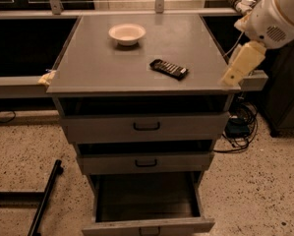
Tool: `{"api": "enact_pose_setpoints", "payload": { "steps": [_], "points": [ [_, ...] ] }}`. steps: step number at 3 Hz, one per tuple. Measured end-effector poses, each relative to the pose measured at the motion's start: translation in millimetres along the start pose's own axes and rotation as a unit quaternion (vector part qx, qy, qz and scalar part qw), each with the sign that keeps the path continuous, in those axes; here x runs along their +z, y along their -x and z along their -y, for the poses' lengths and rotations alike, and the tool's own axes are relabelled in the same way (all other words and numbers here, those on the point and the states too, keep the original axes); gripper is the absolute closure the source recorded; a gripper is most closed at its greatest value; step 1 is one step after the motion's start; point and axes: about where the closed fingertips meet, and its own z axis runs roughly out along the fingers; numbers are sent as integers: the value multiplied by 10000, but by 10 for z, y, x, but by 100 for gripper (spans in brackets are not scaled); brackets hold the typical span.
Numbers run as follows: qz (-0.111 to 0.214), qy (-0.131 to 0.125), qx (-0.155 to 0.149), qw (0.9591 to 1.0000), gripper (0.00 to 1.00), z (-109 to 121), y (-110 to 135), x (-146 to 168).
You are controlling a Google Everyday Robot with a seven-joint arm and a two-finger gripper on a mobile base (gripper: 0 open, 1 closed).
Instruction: Place rxbar chocolate into bottom drawer
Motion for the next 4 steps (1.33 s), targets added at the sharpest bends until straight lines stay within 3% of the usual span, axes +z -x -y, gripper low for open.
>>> {"api": "enact_pose_setpoints", "payload": {
  "steps": [1,2,4],
  "points": [
    [530,27,352,9980,0,345,194,305],
    [994,122,734,9923,0,631,381,662],
    [1066,16,882,9904,0,643,360,816]
  ]
}}
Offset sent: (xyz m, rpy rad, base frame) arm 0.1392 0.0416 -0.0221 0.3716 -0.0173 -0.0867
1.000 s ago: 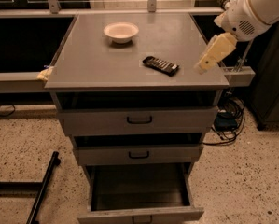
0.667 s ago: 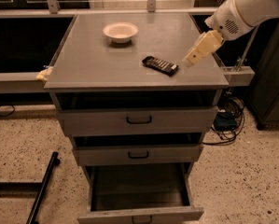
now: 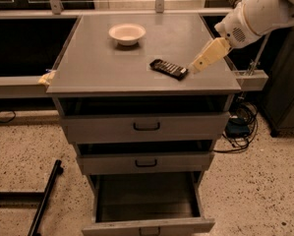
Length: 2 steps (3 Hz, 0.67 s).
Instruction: Place rxbar chocolate into bottom drawer
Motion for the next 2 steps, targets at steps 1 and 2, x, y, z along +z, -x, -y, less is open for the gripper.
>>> {"api": "enact_pose_setpoints", "payload": {
  "steps": [1,2],
  "points": [
    [167,-39,76,9998,0,10,25,285],
    [308,-7,94,9995,0,26,95,578]
  ]
}}
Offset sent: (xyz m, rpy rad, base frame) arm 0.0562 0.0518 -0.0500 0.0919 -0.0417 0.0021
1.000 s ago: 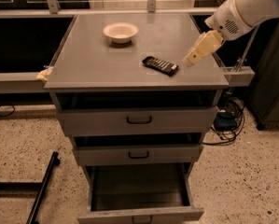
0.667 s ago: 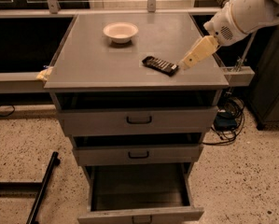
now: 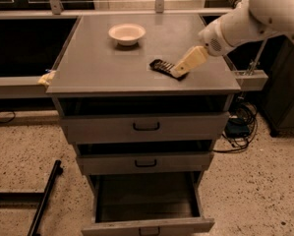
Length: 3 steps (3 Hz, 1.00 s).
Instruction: Place rxbar chocolate into bottom drawer
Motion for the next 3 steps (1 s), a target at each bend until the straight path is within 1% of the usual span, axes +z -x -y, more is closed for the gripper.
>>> {"api": "enact_pose_setpoints", "payload": {
  "steps": [1,2,3],
  "points": [
    [48,71,19,10000,0,28,46,273],
    [33,145,101,9998,0,69,34,484],
    [-87,213,272,9994,0,136,-47,693]
  ]
}}
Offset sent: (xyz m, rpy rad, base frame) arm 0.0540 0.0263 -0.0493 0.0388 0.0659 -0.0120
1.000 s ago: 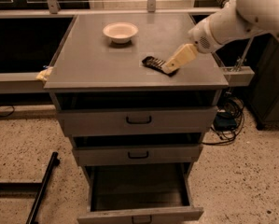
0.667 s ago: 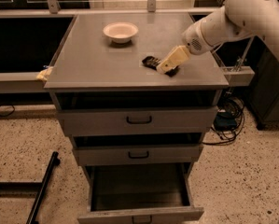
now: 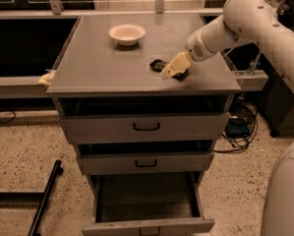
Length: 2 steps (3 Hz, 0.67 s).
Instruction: Place rxbar chocolate into bottom drawer
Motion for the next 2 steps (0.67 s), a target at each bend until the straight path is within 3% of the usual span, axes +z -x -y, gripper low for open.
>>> {"api": "enact_pose_setpoints", "payload": {
  "steps": [2],
  "points": [
    [-326,20,184,9993,1,38,-230,300]
  ]
}}
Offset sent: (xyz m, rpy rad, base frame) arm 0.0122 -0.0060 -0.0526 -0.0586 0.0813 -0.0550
